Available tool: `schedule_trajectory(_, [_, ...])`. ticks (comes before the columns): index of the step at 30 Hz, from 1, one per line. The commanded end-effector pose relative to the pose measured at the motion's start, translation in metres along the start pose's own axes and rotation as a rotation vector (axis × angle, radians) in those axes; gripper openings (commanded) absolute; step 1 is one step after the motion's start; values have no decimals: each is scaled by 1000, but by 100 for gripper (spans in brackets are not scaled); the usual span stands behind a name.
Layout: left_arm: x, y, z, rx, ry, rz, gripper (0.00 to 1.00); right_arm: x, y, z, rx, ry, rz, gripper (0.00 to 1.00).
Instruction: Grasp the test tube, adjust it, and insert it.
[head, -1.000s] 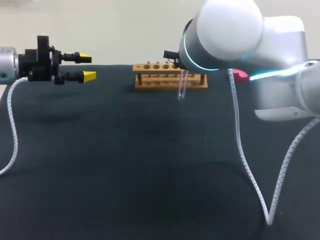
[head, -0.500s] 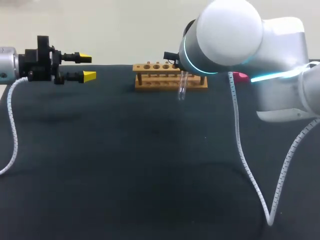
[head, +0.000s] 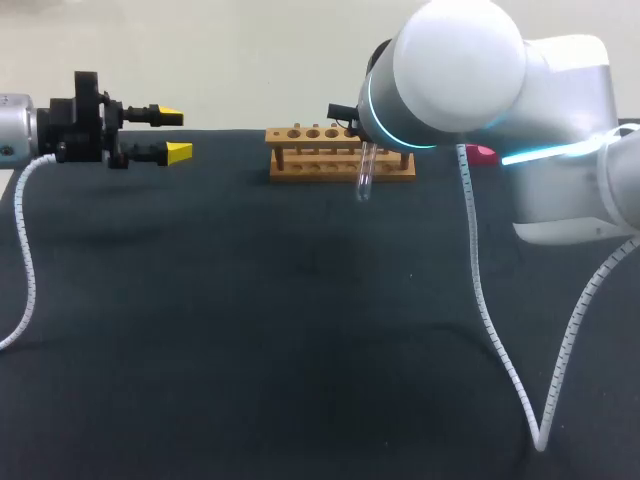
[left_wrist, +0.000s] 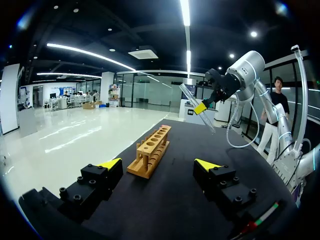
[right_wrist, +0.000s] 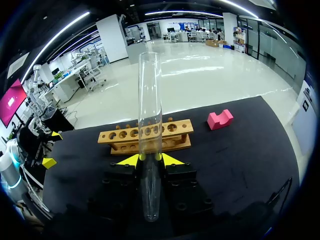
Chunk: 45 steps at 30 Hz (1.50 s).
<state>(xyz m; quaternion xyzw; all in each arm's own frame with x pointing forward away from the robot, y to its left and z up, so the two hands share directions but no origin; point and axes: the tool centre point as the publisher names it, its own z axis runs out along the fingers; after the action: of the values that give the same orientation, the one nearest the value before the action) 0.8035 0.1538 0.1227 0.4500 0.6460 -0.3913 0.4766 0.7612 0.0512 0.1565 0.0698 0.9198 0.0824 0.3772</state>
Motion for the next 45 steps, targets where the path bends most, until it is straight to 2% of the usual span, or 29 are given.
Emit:
schedule_trajectory(1, [1,-2,0,-6,-4,4,100,1,-1,0,-2,-7,1,0])
schedule_trajectory(11, [1,-2,0,-6,-4,4,100,-25,3,18,-6,-141,-91,0])
schedule_trajectory(19, [1,-2,0,-6,-4,4,100,-51,7,33,6,-295,-138,0])
schedule_trajectory(25, [1,-2,0,-6,-4,4,100,-70,11,40,31,-435,-116,0])
schedule_trajectory(34, [1,-2,0,-6,-4,4,100,-89,18,45,81,-590,-72,0])
schedule_trajectory(45, [1,-2,0,-6,-4,4,100,-105,19,57,79,-694,-57,0])
